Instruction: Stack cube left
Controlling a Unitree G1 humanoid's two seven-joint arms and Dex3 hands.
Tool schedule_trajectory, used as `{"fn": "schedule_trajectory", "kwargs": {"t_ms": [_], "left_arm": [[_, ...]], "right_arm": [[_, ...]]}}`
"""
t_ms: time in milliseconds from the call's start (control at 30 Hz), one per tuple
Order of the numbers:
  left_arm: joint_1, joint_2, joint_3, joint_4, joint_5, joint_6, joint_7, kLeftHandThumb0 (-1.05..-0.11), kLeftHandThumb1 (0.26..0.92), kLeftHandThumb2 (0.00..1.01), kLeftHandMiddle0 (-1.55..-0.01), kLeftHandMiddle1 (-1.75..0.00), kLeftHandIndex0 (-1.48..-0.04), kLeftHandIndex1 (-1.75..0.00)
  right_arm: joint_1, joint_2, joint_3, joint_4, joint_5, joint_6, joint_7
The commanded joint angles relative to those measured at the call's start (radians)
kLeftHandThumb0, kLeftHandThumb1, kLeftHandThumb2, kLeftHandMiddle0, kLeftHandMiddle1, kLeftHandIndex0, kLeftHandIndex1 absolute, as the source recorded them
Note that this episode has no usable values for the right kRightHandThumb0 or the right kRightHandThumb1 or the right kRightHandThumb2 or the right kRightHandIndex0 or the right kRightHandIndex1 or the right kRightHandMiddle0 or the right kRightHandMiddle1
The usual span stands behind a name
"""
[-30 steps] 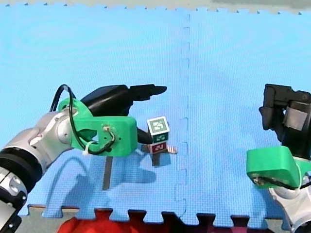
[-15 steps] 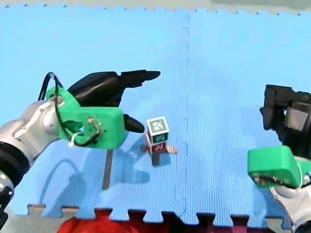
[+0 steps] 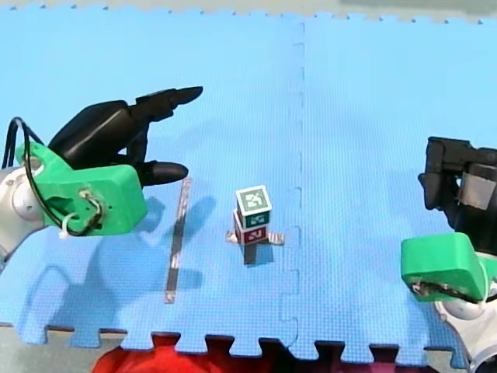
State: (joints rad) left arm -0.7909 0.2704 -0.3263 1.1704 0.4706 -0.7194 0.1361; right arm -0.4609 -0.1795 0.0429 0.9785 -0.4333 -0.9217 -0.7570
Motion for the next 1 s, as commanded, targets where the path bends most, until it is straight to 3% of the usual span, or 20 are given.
{"fn": "schedule_trajectory", "kwargs": {"t_ms": [0, 133, 233, 367, 400, 433, 500, 533, 567, 633, 733, 867, 967], "left_arm": [[0.01, -0.001, 0.033, 0.022, -0.031, -0.009, 0.016, -1.048, 0.921, 0.47, -0.81, -1.74, -0.35, -0.02], [0.032, -0.031, 0.102, 0.037, -0.116, -0.044, 0.012, -1.048, 0.921, 0.52, -0.83, -1.75, -0.41, -0.04], [0.041, -0.046, 0.133, 0.055, -0.138, -0.029, 0.047, -1.048, 0.921, 0.61, -0.84, -1.75, -0.45, -0.04], [0.052, -0.06, 0.176, 0.081, -0.171, -0.013, 0.073, -1.048, 0.921, 0.64, -0.83, -1.75, -0.47, -0.05], [0.052, -0.057, 0.181, 0.089, -0.171, -0.008, 0.082, -1.048, 0.921, 0.65, -0.75, -1.7, -0.47, -0.04], [0.051, -0.053, 0.182, 0.095, -0.167, -0.003, 0.093, -1.048, 0.921, 0.69, -0.7, -1.14, -0.48, -0.03], [0.048, -0.05, 0.179, 0.101, -0.155, 0.008, 0.111, -1.048, 0.921, 0.72, -0.69, -0.69, -0.49, -0.01], [0.048, -0.051, 0.181, 0.103, -0.155, 0.012, 0.115, -1.048, 0.921, 0.74, -0.62, -0.43, -0.45, -0.01], [0.051, -0.058, 0.201, 0.103, -0.181, 0.015, 0.092, -1.048, 0.921, 0.78, -0.57, -0.29, -0.43, 0.0], [0.06, -0.073, 0.255, 0.101, -0.253, 0.021, 0.016, -1.048, 0.921, 0.81, -0.47, -0.13, -0.37, 0.0], [0.071, -0.075, 0.314, 0.101, -0.33, 0.029, -0.074, -1.048, 0.921, 0.83, -0.42, -0.07, -0.3, 0.0], [0.07, -0.073, 0.35, 0.106, -0.367, 0.039, -0.136, -1.048, 0.921, 0.83, -0.4, -0.04, -0.26, 0.0], [0.067, -0.071, 0.364, 0.11, -0.374, 0.048, -0.162, -1.048, 0.921, 0.83, -0.38, -0.03, -0.24, 0.0]], "right_arm": [[0.0, -0.009, -0.004, 0.015, 0.008, -0.008, 0.001], [-0.004, -0.015, -0.005, 0.038, 0.014, -0.021, 0.008], [-0.012, -0.02, -0.002, 0.057, 0.02, -0.025, 0.027], [-0.038, -0.033, 0.009, 0.09, 0.02, -0.017, 0.068], [-0.049, -0.034, 0.013, 0.097, 0.017, -0.01, 0.075], [-0.059, -0.034, 0.017, 0.102, 0.014, -0.003, 0.08], [-0.081, -0.029, 0.023, 0.11, 0.011, 0.015, 0.084], [-0.098, -0.022, 0.029, 0.113, 0.008, 0.031, 0.084], [-0.116, -0.015, 0.037, 0.118, 0.003, 0.048, 0.088], [-0.147, -0.01, 0.051, 0.135, -0.003, 0.076, 0.103], [-0.183, -0.009, 0.062, 0.164, -0.003, 0.102, 0.125], [-0.217, -0.001, 0.071, 0.195, 0.013, 0.117, 0.176], [-0.24, 0.011, 0.076, 0.219, 0.025, 0.14, 0.22]]}}
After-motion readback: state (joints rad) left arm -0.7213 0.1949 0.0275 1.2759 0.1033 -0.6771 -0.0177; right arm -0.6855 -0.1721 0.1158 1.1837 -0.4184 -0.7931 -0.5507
